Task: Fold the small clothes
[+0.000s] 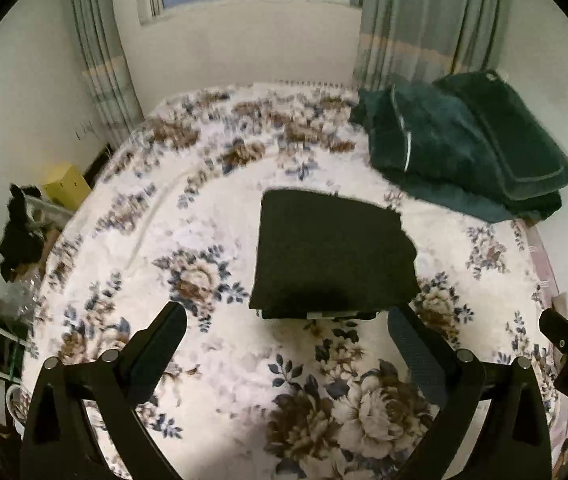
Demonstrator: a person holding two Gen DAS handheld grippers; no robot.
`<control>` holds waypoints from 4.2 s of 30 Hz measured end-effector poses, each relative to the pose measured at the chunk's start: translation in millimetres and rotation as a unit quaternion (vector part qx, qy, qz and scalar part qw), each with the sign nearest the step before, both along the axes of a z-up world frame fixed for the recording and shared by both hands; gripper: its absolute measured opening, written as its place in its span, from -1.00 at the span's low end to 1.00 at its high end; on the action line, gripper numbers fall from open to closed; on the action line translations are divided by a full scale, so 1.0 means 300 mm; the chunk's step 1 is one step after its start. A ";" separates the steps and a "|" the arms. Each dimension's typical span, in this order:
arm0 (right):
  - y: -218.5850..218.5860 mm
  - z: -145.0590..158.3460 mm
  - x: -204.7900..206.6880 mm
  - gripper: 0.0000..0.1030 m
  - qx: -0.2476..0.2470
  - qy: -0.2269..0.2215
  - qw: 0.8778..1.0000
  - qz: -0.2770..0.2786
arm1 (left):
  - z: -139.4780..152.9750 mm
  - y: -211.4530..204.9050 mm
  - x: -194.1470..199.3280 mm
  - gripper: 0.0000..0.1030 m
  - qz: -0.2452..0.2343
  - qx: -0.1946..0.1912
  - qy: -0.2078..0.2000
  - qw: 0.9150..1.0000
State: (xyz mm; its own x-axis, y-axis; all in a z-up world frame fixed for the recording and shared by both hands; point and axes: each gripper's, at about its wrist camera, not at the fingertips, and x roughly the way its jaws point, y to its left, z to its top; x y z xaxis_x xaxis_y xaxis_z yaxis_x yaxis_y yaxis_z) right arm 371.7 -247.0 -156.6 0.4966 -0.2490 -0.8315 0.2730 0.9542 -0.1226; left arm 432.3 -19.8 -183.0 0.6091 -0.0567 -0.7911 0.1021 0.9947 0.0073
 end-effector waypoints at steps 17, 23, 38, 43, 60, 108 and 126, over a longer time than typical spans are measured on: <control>0.105 0.555 -0.569 1.00 0.006 -0.102 0.994 0.031 | 0.425 0.018 -0.474 1.00 -0.011 -0.022 -0.088 0.996; 0.119 0.655 -0.667 1.00 0.004 -0.124 0.992 0.039 | 0.470 0.016 -0.557 1.00 -0.015 -0.030 -0.090 0.995; 0.113 0.752 -0.746 1.00 0.009 -0.142 0.988 0.062 | 0.568 0.006 -0.693 1.00 -0.004 -0.034 -0.113 0.993; 0.105 0.762 -0.748 1.00 0.009 -0.145 0.987 0.063 | 0.585 0.005 -0.712 1.00 -0.001 -0.035 -0.123 0.992; 0.105 0.788 -0.777 1.00 0.012 -0.152 0.986 0.064 | 0.614 -0.002 -0.719 1.00 0.003 -0.027 -0.133 0.991; 0.168 0.784 -0.774 1.00 0.015 -0.149 0.986 0.071 | 0.636 0.000 -0.705 1.00 0.009 -0.020 -0.137 0.990; 0.180 0.791 -0.771 1.00 0.016 -0.152 0.986 0.069 | 0.658 -0.002 -0.704 1.00 0.012 -0.019 -0.147 0.989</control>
